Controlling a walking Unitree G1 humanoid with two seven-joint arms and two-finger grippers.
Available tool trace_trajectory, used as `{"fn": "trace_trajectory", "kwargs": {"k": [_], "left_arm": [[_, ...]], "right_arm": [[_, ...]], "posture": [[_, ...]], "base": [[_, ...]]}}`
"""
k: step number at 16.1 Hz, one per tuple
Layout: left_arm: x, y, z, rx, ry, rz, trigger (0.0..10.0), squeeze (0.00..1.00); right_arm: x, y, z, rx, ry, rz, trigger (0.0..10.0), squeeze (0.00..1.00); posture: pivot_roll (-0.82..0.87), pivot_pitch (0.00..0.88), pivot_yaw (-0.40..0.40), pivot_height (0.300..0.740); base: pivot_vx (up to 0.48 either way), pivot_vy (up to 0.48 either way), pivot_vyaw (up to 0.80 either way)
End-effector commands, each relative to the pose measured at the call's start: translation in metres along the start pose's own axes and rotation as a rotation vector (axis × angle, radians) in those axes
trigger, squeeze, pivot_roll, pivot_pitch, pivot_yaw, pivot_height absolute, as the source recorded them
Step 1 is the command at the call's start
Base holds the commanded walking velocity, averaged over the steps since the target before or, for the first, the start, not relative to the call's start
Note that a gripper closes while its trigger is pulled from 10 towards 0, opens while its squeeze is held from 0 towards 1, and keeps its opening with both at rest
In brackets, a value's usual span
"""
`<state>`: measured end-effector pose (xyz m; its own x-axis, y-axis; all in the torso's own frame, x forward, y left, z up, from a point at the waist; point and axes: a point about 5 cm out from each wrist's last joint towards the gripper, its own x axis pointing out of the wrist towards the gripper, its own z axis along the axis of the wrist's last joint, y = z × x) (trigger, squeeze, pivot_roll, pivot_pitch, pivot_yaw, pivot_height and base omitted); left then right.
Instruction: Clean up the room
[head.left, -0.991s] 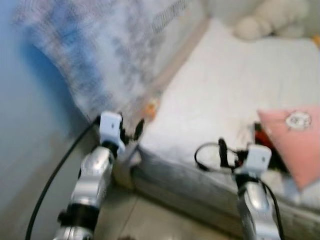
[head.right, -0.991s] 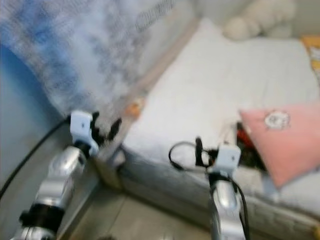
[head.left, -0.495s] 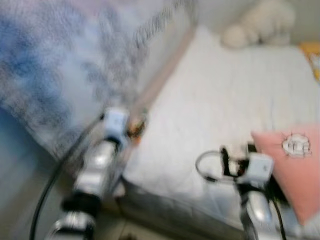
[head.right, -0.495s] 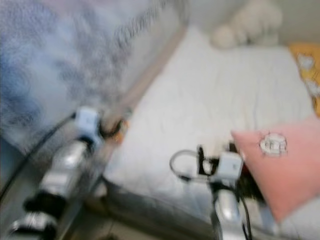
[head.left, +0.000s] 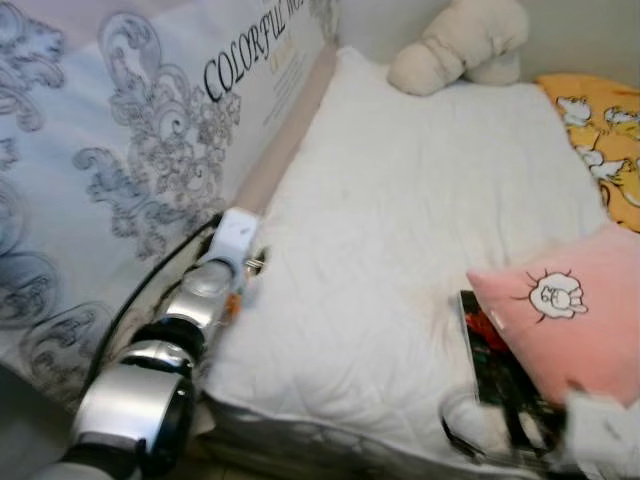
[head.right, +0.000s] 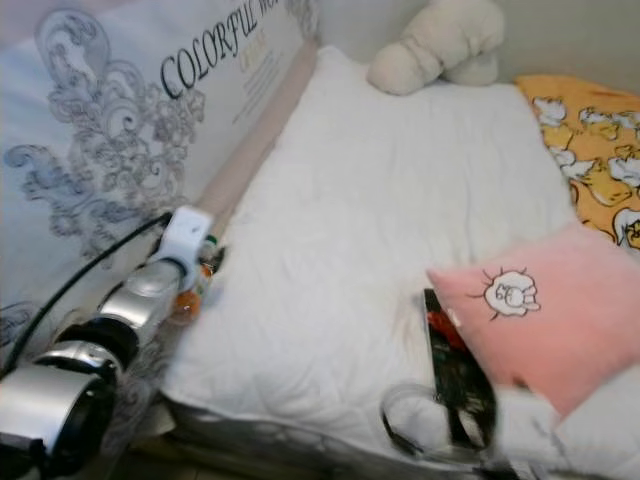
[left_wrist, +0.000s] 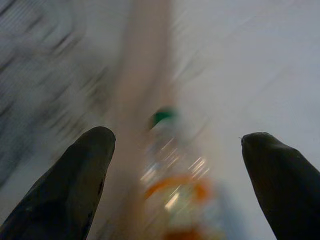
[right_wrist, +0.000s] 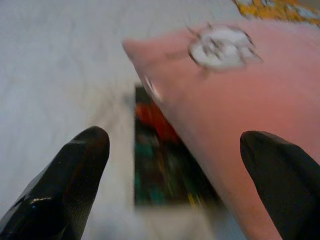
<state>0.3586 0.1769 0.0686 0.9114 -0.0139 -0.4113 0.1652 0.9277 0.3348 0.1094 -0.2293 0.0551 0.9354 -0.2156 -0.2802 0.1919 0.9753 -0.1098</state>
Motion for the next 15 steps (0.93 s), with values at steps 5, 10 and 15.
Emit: {"fn": "trace_trajectory", "kwargs": {"k": [5, 10, 15], "left_arm": [[0.003, 0.001, 0.009, -0.078, 0.024, 0.058, 10.0, 0.00], [-0.001, 0.004, -0.018, -0.005, 0.161, 0.110, 10.0, 0.00], [-0.011, 0.001, -0.053, 0.020, 0.325, 0.100, 10.0, 0.00]], "right_arm": [[-0.032, -0.015, 0.018, -0.028, 0.032, -0.021, 10.0, 0.00], [-0.040, -0.015, 0.020, -0.029, 0.076, -0.006, 10.0, 0.00], [-0.044, -0.014, 0.018, -0.009, 0.134, 0.052, 10.0, 0.00]], "posture": [[-0.32, 0.106, -0.079, 0.740], [-0.33, 0.121, -0.096, 0.740], [-0.33, 0.113, -0.104, 0.740]], "base": [[0.000, 0.000, 0.00], [0.000, 0.000, 0.00], [0.000, 0.000, 0.00]]}}
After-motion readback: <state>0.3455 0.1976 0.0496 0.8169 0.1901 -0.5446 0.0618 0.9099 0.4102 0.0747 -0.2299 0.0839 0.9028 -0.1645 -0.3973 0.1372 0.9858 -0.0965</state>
